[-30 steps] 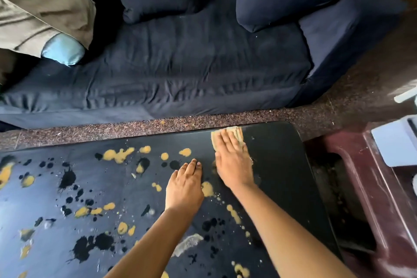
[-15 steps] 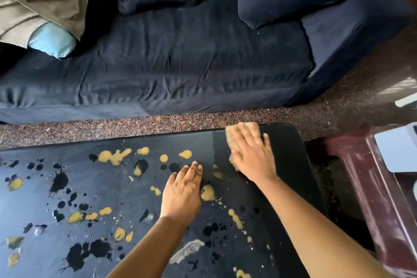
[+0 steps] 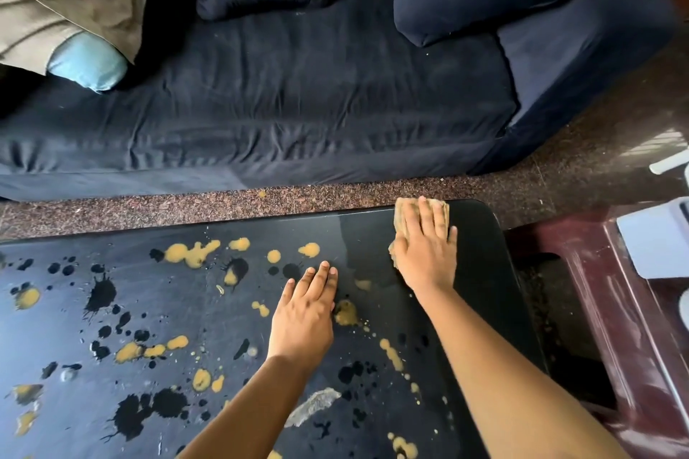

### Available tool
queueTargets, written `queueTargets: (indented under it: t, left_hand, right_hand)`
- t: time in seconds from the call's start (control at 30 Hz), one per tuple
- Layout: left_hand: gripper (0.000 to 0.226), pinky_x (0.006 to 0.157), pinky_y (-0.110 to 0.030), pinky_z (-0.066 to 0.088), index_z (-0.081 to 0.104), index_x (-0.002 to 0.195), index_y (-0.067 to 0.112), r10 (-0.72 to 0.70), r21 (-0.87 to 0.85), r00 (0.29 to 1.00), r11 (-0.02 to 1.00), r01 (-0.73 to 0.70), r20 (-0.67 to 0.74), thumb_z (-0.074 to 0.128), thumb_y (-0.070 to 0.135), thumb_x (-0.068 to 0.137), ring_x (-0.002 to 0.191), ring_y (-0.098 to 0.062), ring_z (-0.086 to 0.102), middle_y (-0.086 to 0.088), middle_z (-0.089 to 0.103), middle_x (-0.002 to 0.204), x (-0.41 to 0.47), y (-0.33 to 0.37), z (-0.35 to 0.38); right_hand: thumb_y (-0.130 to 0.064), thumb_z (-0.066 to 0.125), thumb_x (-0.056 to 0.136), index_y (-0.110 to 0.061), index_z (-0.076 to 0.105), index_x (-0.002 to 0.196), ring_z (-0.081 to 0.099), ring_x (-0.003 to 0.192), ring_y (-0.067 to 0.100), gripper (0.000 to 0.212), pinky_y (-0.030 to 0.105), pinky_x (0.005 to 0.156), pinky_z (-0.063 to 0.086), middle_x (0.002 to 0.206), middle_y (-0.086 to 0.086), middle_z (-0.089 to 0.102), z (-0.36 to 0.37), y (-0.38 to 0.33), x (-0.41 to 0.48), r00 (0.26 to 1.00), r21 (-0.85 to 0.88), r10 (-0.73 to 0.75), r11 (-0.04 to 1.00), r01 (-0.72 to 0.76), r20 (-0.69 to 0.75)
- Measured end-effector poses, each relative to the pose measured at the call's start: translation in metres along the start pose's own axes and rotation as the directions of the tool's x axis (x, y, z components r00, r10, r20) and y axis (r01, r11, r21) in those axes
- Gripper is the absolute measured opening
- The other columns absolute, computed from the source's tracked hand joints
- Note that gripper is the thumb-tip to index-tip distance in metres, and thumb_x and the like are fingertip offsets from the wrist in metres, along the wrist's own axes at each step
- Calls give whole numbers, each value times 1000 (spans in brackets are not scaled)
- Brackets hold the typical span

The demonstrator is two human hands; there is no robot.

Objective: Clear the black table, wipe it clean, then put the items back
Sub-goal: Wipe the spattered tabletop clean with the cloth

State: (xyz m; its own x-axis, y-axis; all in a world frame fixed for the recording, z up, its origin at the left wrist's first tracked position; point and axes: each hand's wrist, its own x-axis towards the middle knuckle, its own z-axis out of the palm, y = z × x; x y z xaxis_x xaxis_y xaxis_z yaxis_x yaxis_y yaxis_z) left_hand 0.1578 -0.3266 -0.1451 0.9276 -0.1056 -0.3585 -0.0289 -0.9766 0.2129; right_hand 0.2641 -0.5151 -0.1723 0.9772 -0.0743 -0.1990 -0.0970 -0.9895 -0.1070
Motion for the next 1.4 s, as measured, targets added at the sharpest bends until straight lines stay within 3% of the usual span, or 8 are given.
queueTargets:
  t: [0.07, 0.27, 0.47, 0.67, 0.87, 1.1, 1.3, 1.4]
  left_hand:
    - [57, 119, -34, 2, 0, 152, 21, -7, -13, 1000, 1000, 7, 9, 25, 19, 101, 148, -16, 4, 5, -1, 161, 0, 0, 0]
    - [60, 119, -33, 1, 0, 153, 22, 14, -5, 1000, 1000, -14, 26, 26, 18, 99, 147, -13, 4, 7, -2, 160, 1, -5, -4]
    - [65, 119, -33, 1, -1, 152, 22, 22, -25, 999, 999, -22, 24, 30, 16, 96, 147, -12, 4, 8, -3, 160, -1, -7, -2]
    - [64, 118, -33, 0, -2, 152, 21, 35, -13, 999, 999, -35, 13, 28, 19, 96, 147, -11, 2, 8, -6, 160, -3, -8, -3]
    - [60, 118, -33, 1, -2, 152, 23, 36, -25, 999, 999, -36, 4, 26, 24, 99, 147, -10, 2, 11, -5, 159, -4, -10, -3]
    - [69, 119, -34, -2, -5, 152, 24, 36, -8, 999, 999, -35, 39, 28, 51, 97, 147, -9, -3, 11, -9, 159, -4, -9, -4]
    - [95, 119, -36, -2, -10, 151, 25, 56, 62, 995, 996, -61, 87, 36, 74, 83, 147, -10, -5, 11, -13, 158, -4, -14, -3]
    - [103, 120, -36, -1, -6, 152, 25, 49, 63, 991, 996, -57, 124, 41, 78, 78, 147, -10, -3, 11, -10, 159, 0, -13, -8]
  right_hand:
    - [-36, 40, 92, -25, 14, 150, -2, 146, 25, 64, 52, 116, 11, 160, 1, 6, 0, -31, -6, 999, 58, 39, 998, -39, -2]
    - [-37, 38, 94, -33, 7, 151, -9, 146, 17, 65, 50, 118, 7, 160, -9, -1, 8, -45, -13, 897, -11, -433, 900, 435, 86]
    - [-36, 38, 94, -29, 9, 151, -4, 147, 22, 65, 52, 116, 9, 160, -2, 3, 6, -29, -15, 1000, 54, 16, 998, -16, -1]
    - [-36, 40, 93, -33, 15, 150, -3, 147, 15, 63, 52, 117, 12, 159, -9, 7, 15, -32, -28, 864, -6, -500, 865, 501, 52]
    - [-35, 45, 91, -27, 22, 150, 6, 146, 22, 63, 54, 114, 17, 158, -1, 17, 15, -6, -43, 998, 46, -23, 999, 26, -59]
    - [-38, 35, 91, -34, 15, 150, 1, 147, 14, 63, 53, 116, 16, 159, -11, 10, 22, -2, -64, 859, -33, -510, 858, 512, 46]
    - [-34, 43, 92, -27, 18, 151, 3, 147, 23, 65, 55, 114, 16, 159, -1, 13, 16, 22, -75, 1000, 39, 15, 999, -14, -26]
    - [-31, 52, 85, -26, 30, 146, 15, 145, 27, 65, 55, 111, 22, 156, 1, 25, 24, -27, -96, 978, 101, -204, 973, 208, -55]
